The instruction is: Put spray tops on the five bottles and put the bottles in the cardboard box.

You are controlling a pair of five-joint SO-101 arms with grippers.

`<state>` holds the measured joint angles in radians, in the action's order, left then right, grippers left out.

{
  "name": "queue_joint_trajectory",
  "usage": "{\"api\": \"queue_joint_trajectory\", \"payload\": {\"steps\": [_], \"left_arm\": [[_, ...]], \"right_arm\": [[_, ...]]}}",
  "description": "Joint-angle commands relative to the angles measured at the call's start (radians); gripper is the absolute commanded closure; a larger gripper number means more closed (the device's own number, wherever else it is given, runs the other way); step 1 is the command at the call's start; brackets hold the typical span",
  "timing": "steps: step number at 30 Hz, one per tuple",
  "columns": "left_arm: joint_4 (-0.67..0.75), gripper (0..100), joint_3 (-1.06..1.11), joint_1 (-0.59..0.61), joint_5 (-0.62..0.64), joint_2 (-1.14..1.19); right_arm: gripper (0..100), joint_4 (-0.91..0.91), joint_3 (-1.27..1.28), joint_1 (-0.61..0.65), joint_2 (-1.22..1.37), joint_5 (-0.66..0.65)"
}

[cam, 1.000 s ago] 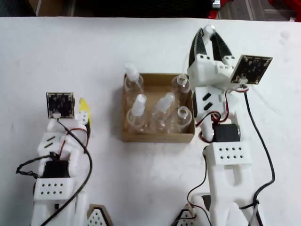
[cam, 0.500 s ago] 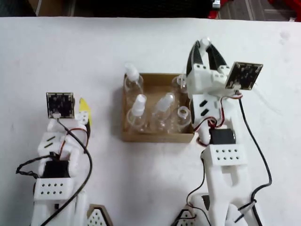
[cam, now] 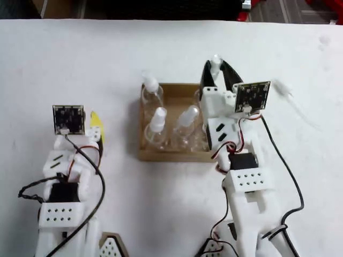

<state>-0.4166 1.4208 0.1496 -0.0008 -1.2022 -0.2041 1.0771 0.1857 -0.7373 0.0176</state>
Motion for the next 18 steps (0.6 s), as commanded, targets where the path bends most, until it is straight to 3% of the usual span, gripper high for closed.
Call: {"api": "queue_joint_trajectory", "payload": {"steps": [1, 5, 10, 18], "left_arm": [[0.028, 93, -0.006, 0.005, 0.012, -0.021], [0.028, 93, -0.006, 0.005, 0.012, -0.021], [0.028, 93, -0.006, 0.005, 0.012, -0.021], [0.028, 93, -0.006, 0.005, 0.012, -0.021]], "right_arm": [[98.4, -0.024, -0.011, 0.01, 0.024, -0.028], [97.4, -0.039, -0.032, 0.013, 0.097, -0.117], [87.2, -0.039, -0.032, 0.015, 0.11, -0.114], [86.1, -0.015, -0.034, 0.015, 0.053, -0.121]]}}
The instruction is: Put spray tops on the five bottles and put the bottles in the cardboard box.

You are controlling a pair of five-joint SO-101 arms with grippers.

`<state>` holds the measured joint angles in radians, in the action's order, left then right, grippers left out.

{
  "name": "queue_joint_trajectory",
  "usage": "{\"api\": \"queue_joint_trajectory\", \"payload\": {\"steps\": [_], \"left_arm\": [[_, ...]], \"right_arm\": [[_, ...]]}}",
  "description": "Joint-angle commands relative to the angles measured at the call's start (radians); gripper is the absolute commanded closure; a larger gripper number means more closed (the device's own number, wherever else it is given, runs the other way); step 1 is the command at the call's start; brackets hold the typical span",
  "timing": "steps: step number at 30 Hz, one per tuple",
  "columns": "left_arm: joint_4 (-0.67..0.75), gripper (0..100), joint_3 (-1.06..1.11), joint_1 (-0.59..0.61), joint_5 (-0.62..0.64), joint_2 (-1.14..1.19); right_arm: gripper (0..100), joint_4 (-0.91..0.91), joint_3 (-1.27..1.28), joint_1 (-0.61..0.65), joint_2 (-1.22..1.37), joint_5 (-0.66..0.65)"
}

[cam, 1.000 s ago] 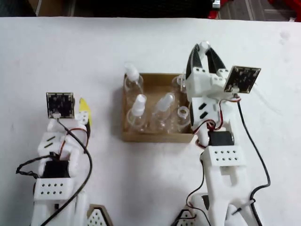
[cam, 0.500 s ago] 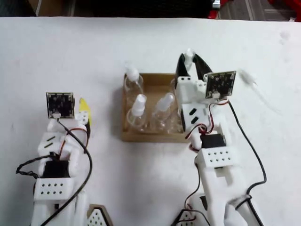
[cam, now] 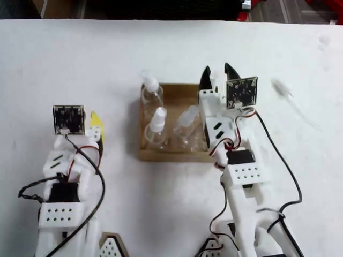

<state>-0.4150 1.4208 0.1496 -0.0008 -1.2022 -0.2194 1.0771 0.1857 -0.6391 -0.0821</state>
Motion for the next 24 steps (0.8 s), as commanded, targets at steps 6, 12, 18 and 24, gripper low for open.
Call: {"api": "queue_joint_trajectory", "payload": {"steps": [6, 12, 18, 24], "left_arm": [[0.026, 93, -0.006, 0.005, 0.012, -0.021], [0.026, 93, -0.006, 0.005, 0.011, -0.021], [0.023, 93, -0.006, 0.005, 0.009, -0.021], [0.021, 93, -0.006, 0.007, 0.008, -0.021]], "right_arm": [[86.1, 0.344, -0.288, -0.058, -0.076, 0.023], [86.1, 0.7, -0.741, -0.237, 0.108, 0.068], [86.3, 0.917, -1.077, -0.317, 0.452, -0.143], [86.1, 1.036, -1.339, -0.414, 0.814, -0.374]]}}
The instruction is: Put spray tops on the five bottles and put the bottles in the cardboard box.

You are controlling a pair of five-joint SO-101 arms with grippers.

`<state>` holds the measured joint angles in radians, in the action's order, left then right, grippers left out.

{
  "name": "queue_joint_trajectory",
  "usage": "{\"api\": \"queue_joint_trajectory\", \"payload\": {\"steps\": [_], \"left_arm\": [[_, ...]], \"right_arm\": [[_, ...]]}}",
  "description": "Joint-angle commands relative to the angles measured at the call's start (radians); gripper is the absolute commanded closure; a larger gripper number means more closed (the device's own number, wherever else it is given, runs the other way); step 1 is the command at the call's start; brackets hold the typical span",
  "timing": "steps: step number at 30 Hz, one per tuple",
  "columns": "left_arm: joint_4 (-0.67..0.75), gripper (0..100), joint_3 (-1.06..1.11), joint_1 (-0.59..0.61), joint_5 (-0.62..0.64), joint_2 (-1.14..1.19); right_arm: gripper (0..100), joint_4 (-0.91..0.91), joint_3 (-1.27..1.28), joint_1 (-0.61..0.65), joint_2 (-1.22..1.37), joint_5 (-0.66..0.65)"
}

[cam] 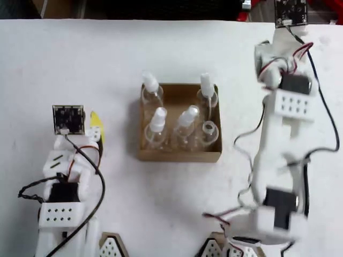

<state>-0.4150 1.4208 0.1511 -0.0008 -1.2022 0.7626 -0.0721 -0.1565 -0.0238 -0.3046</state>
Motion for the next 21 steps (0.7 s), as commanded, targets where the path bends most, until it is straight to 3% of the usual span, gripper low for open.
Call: {"api": "queue_joint_trajectory", "payload": {"steps": [1, 8, 17, 21], "left_arm": [[0.021, 93, -0.006, 0.004, 0.008, -0.021], [0.02, 93, -0.006, 0.004, 0.006, -0.021], [0.02, 93, -0.003, 0.004, 0.006, -0.021], [0.028, 93, 0.012, 0.004, 0.006, -0.021]], "right_arm": [[86.1, 0.064, -0.236, -0.087, 0.262, -0.195], [86.1, 0.068, -0.539, -0.148, 0.677, -0.396], [85.8, 0.07, -0.841, -0.162, 0.981, -0.41], [78.9, 0.058, -0.936, -0.182, 1.075, -0.413]]}}
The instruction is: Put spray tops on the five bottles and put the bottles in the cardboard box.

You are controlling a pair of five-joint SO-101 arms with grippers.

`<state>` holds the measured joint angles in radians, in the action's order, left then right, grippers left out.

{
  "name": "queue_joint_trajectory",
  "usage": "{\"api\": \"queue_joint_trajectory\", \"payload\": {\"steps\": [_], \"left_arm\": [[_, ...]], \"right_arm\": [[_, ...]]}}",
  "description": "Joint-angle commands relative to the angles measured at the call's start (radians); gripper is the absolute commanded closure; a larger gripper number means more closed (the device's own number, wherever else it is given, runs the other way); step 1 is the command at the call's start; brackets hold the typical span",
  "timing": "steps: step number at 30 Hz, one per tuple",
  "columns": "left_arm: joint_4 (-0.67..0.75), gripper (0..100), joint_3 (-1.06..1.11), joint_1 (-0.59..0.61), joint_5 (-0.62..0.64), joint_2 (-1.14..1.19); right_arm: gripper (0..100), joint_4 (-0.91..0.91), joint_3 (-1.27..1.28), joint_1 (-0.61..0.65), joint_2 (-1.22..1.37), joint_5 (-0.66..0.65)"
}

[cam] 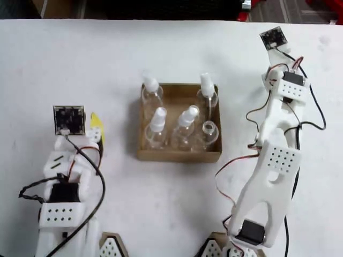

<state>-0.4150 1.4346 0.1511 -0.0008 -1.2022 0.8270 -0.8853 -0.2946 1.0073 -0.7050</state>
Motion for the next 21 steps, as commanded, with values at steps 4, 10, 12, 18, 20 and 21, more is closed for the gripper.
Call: {"api": "queue_joint_trajectory", "payload": {"steps": [4, 10, 12, 18, 20, 21], "left_arm": [[0.028, 93, 0.0, 0.004, 0.006, -0.021], [0.028, 93, 0.0, 0.004, 0.006, -0.021], [0.028, 93, 0.0, 0.004, 0.006, -0.021], [0.028, 93, 0.0, 0.004, 0.006, -0.021], [0.028, 93, 0.0, 0.004, 0.006, -0.021], [0.028, 93, -0.002, 0.004, 0.006, -0.021]], "right_arm": [[77.6, -0.035, -0.218, -0.048, 0.166, -0.106], [82.1, 0.031, -0.344, -0.047, 0.298, -0.124], [86.4, 0.051, -0.391, -0.045, 0.321, -0.124], [97.1, 0.186, -0.509, -0.038, 0.335, -0.129], [98.1, 0.251, -0.537, -0.038, 0.332, -0.169], [98.5, 0.283, -0.557, -0.038, 0.331, -0.186]]}}
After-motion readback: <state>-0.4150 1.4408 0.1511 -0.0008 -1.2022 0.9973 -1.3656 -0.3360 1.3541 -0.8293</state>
